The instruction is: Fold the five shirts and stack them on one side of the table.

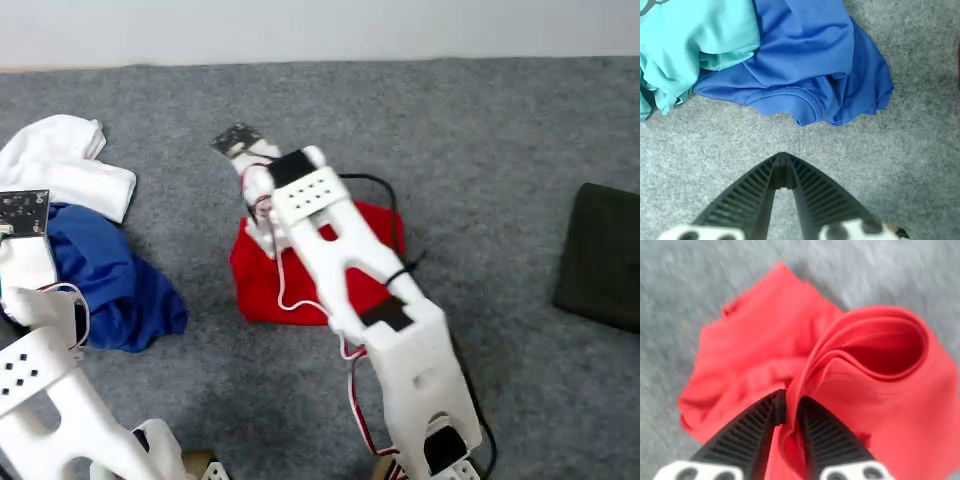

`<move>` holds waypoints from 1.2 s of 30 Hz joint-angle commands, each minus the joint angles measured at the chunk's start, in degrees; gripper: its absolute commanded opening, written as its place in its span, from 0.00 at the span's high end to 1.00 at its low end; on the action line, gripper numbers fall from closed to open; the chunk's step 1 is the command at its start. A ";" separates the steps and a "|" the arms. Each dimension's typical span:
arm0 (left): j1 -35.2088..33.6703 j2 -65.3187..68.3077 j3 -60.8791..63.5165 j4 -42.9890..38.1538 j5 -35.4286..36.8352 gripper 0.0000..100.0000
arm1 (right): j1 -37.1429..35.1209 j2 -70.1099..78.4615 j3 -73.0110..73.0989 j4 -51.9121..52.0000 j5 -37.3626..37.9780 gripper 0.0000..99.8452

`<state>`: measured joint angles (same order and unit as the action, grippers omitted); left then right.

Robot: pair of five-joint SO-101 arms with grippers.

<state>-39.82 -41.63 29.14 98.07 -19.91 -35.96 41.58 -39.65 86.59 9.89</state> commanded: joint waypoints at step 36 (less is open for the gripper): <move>0.09 -1.41 5.23 -6.07 0.26 1.00 | -1.36 0.40 -23.74 16.13 -0.62 0.91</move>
<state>-39.82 -41.63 34.77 93.14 -19.82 -39.03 49.67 -70.07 100.40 10.33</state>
